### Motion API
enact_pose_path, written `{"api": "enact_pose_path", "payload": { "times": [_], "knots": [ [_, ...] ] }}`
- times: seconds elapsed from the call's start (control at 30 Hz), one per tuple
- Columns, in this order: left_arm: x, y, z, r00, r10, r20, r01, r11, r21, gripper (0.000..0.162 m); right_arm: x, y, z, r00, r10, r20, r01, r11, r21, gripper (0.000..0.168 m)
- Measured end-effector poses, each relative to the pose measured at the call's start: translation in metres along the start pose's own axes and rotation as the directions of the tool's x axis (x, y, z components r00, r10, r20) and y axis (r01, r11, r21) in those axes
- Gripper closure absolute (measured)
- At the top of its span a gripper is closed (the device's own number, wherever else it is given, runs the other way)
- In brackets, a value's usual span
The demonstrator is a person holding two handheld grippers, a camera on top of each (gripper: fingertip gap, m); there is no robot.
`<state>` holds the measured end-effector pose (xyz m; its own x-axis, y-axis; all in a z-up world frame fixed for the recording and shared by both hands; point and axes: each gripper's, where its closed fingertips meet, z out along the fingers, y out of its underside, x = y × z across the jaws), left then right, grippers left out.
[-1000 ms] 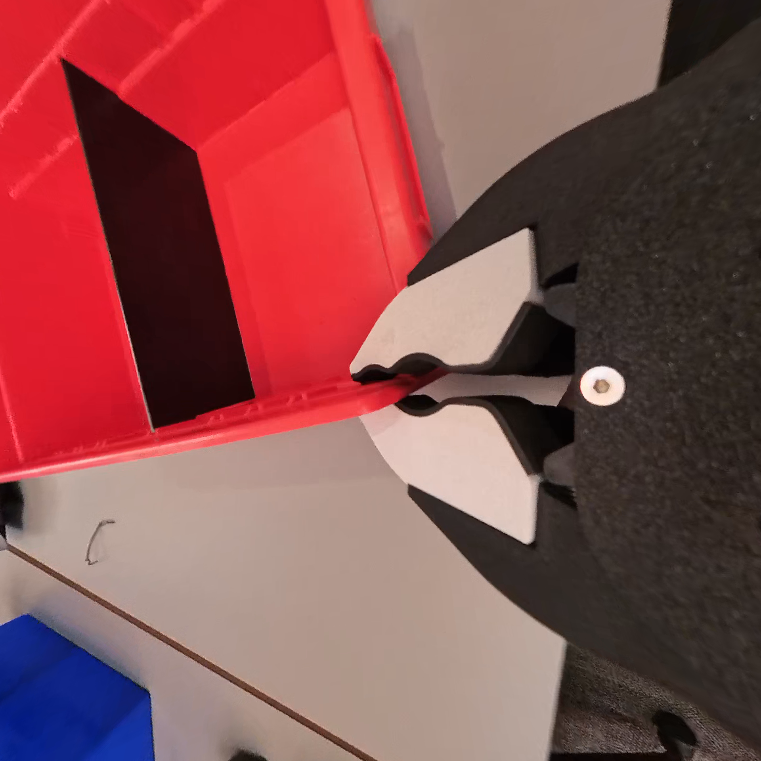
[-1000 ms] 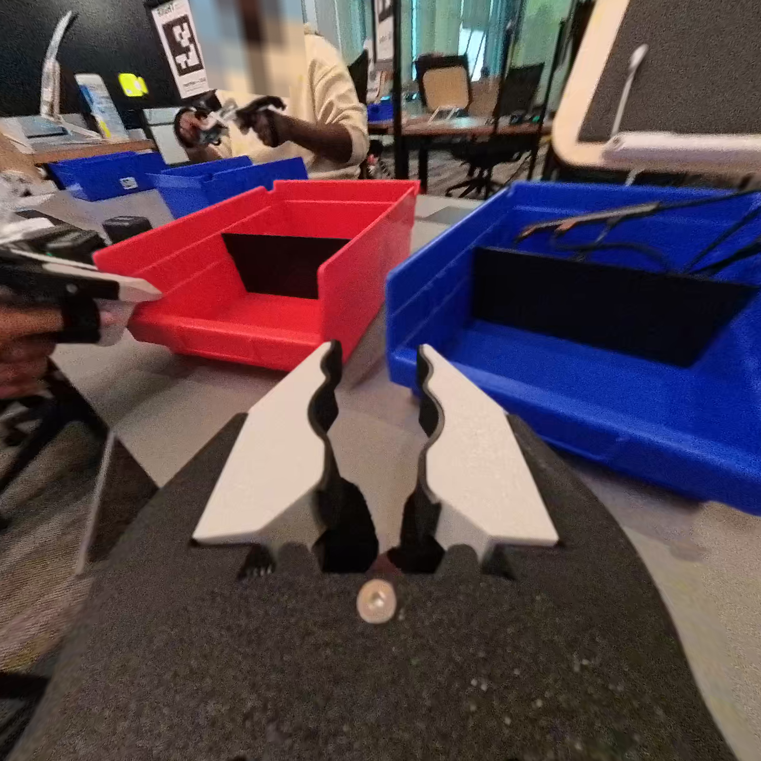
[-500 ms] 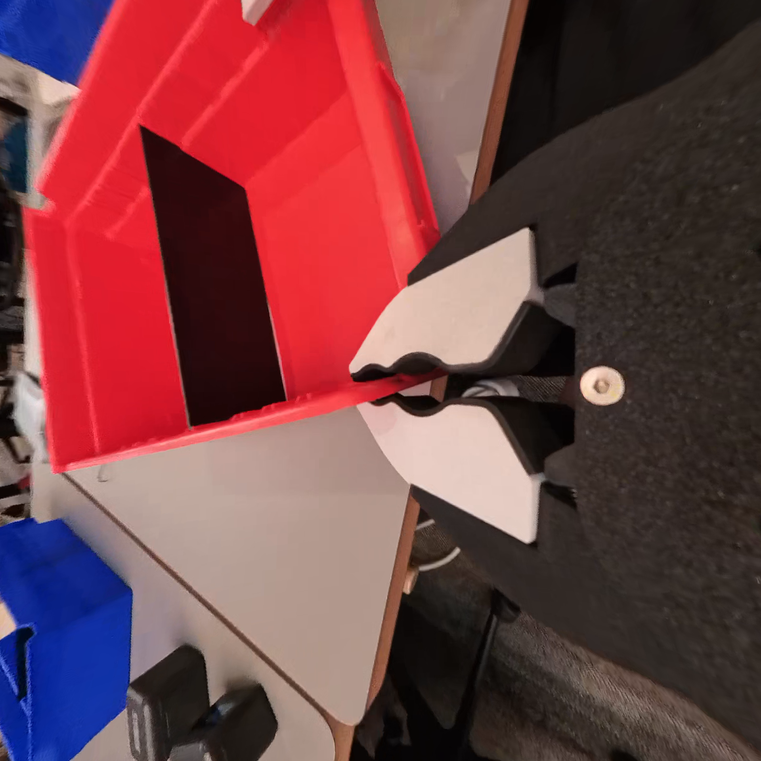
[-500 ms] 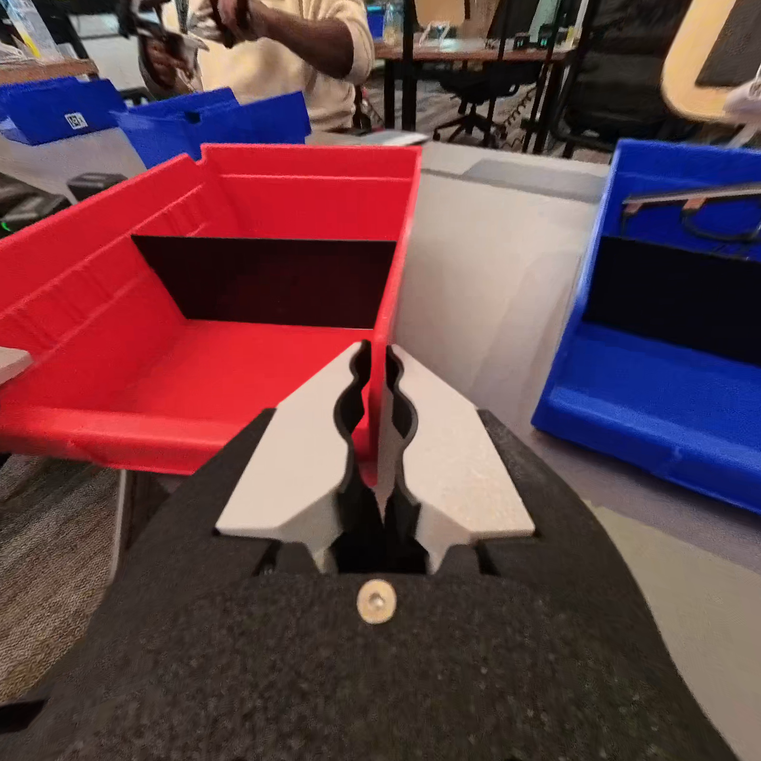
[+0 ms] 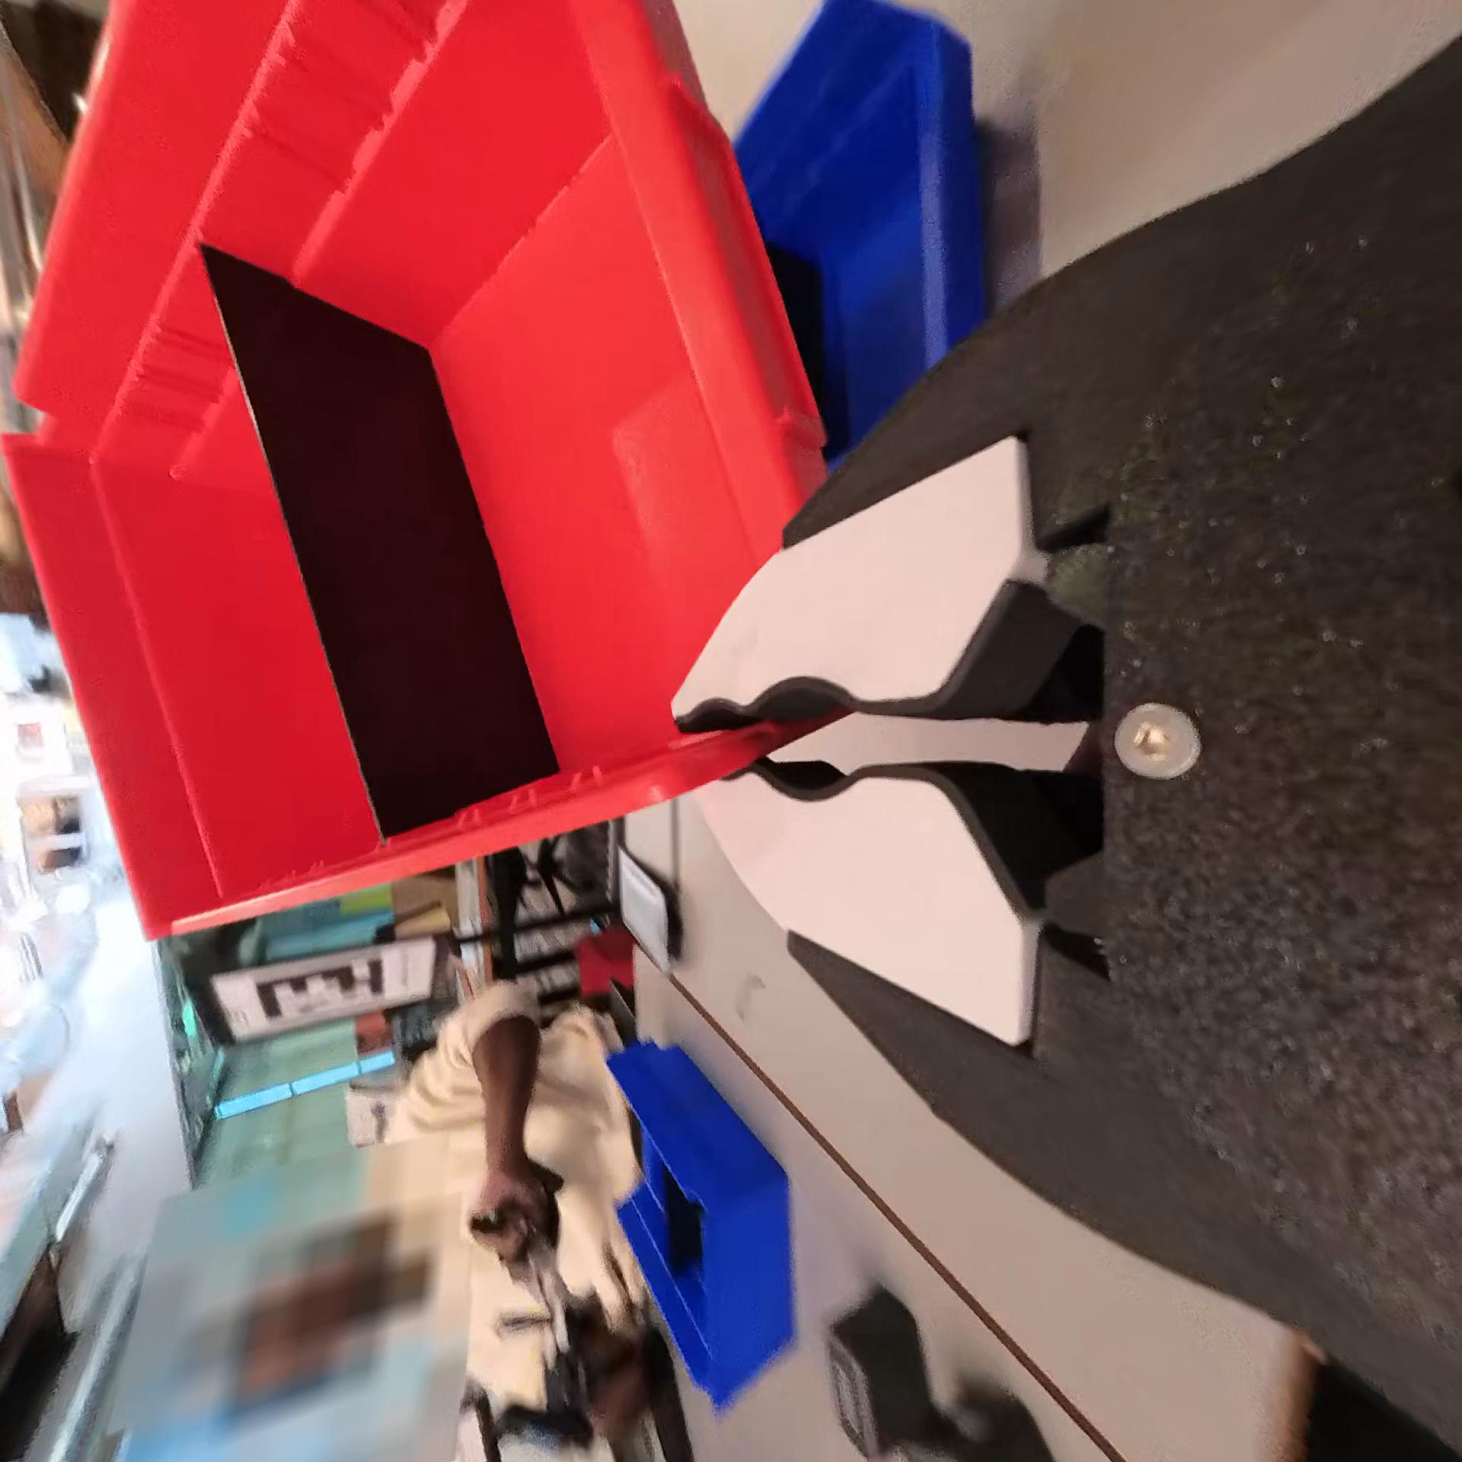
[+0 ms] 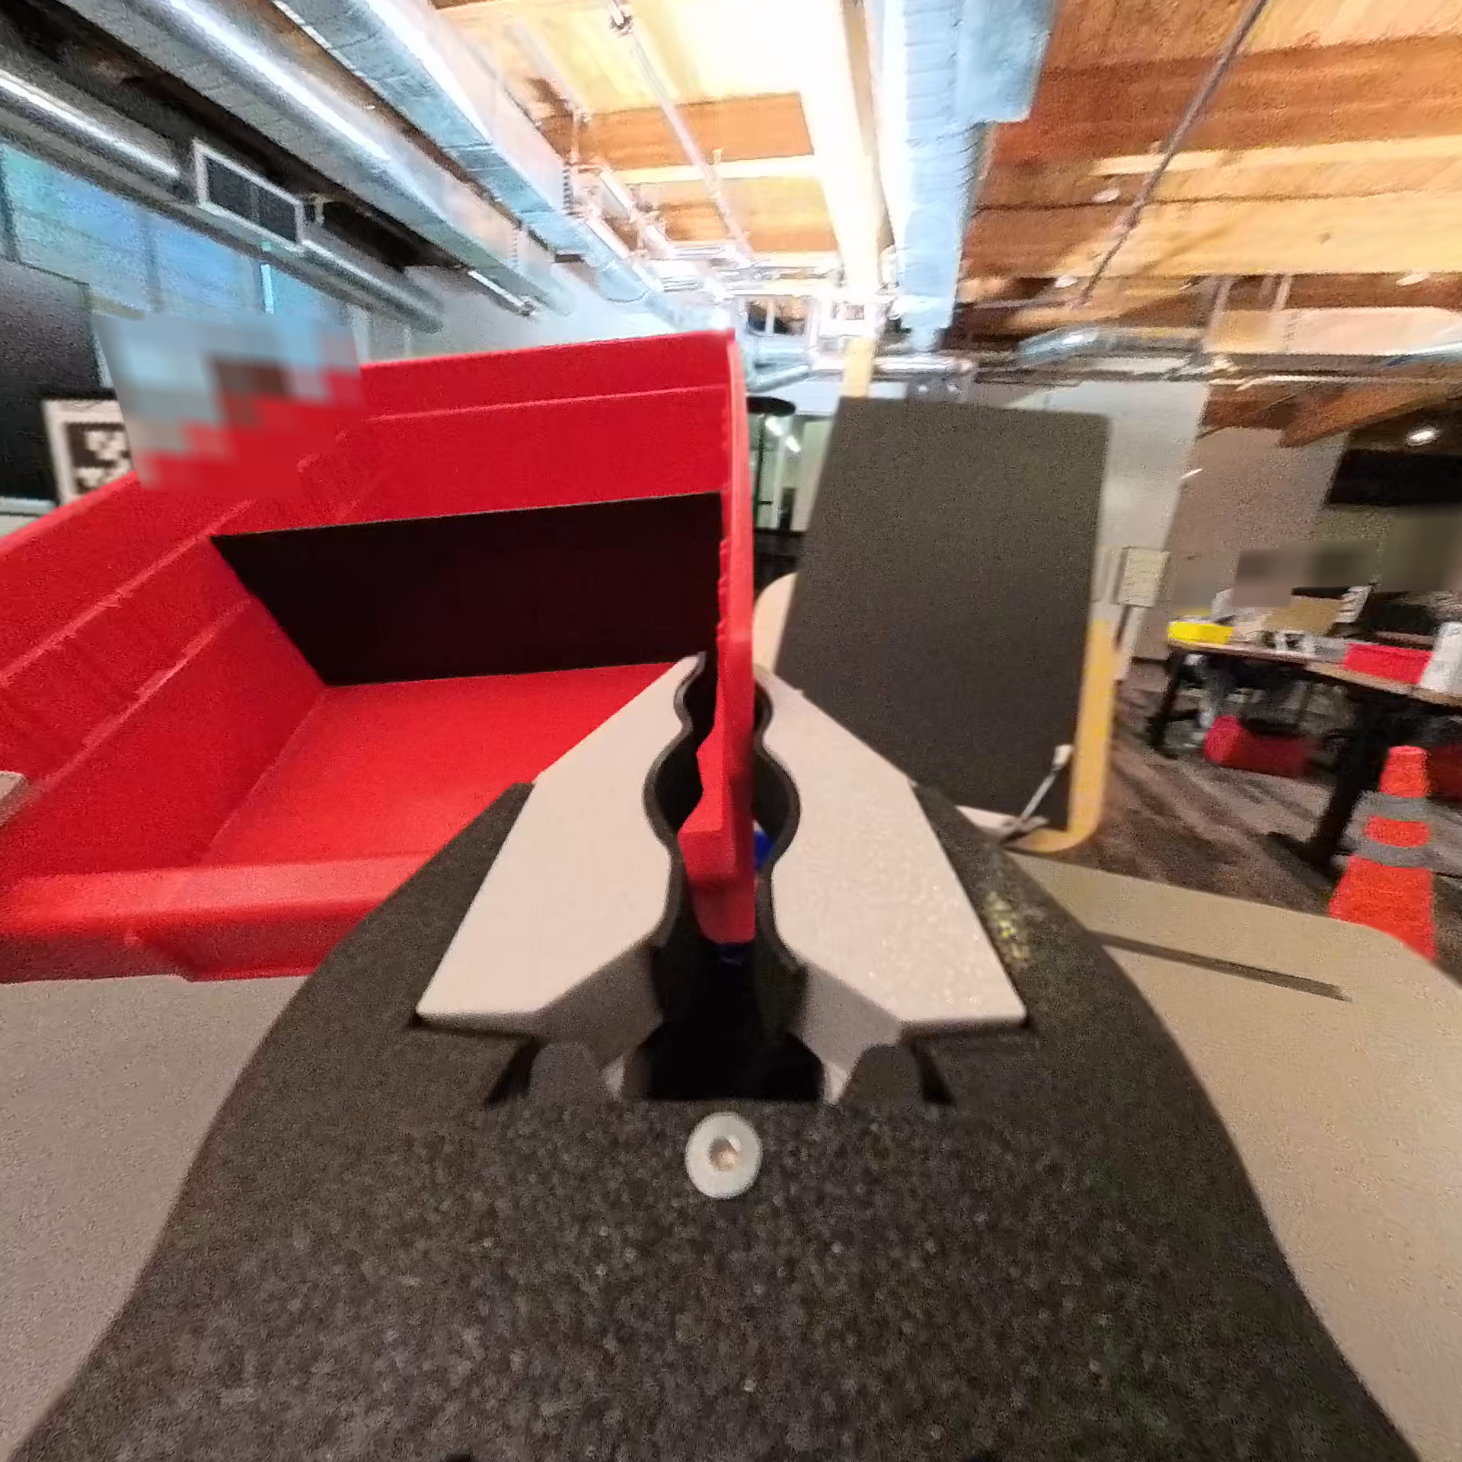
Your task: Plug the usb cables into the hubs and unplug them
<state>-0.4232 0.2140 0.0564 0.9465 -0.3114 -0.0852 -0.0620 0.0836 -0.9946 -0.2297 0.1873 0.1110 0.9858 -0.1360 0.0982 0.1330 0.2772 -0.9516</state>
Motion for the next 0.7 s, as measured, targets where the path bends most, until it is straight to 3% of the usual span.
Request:
{"api": "enact_pose_path", "payload": {
  "times": [0.2, 0.37, 0.53, 0.7],
  "knots": [
    [0.147, -0.029, 0.058, 0.964, -0.004, -0.265, 0.002, 1.000, -0.005, 0.158, 0.155, -0.007, -0.019, 0.956, -0.056, -0.289, 0.058, 0.998, -0.001, 0.165],
    [0.289, -0.014, 0.089, 0.904, 0.028, -0.427, -0.056, 0.997, -0.054, 0.158, 0.292, 0.048, -0.051, 0.884, -0.036, -0.466, -0.033, 0.990, -0.139, 0.165],
    [0.407, 0.038, 0.108, 0.854, 0.085, -0.514, -0.164, 0.980, -0.110, 0.158, 0.392, 0.132, -0.086, 0.837, -0.045, -0.545, -0.121, 0.956, -0.266, 0.165],
    [0.458, 0.106, 0.111, 0.853, 0.069, -0.517, -0.209, 0.953, -0.218, 0.158, 0.427, 0.208, -0.104, 0.848, 0.003, -0.531, -0.239, 0.895, -0.377, 0.166]
  ]
}}
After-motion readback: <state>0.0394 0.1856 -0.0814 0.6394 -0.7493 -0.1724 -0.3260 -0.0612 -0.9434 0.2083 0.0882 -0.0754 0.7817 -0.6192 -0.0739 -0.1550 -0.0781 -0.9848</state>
